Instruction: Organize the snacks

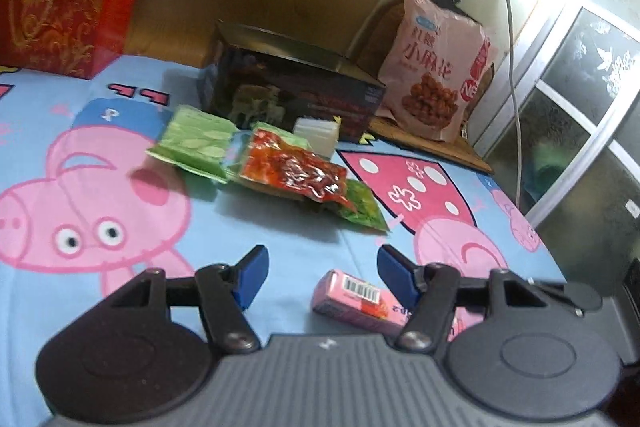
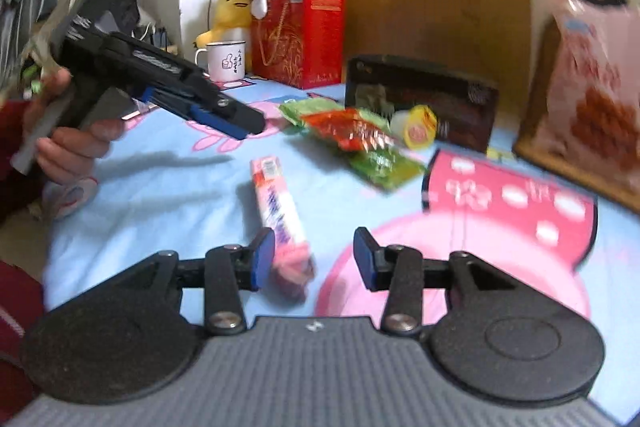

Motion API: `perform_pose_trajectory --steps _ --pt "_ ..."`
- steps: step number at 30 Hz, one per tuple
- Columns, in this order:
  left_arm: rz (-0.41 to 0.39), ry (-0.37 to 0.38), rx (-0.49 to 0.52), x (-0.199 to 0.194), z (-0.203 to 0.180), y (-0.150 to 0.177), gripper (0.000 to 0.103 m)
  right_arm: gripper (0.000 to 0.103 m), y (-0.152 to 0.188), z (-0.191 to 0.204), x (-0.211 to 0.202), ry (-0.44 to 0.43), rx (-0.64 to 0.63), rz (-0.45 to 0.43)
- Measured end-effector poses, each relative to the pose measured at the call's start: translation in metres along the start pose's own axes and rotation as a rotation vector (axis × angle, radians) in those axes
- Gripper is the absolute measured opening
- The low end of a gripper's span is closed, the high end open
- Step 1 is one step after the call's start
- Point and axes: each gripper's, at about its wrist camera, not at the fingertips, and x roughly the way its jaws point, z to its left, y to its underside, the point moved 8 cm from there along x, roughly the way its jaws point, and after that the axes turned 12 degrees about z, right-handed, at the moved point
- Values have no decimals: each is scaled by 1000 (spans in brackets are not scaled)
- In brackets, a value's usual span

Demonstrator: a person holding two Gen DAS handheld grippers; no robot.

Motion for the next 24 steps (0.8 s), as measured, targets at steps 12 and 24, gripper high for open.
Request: perform_pose_trajectory --steps 12,24 --pt "52 -2 43 11 -12 21 47 19 2 -2 9 90 78 9" --pt "-10 4 5 -13 -4 15 61 31 5 -8 1 103 78 21"
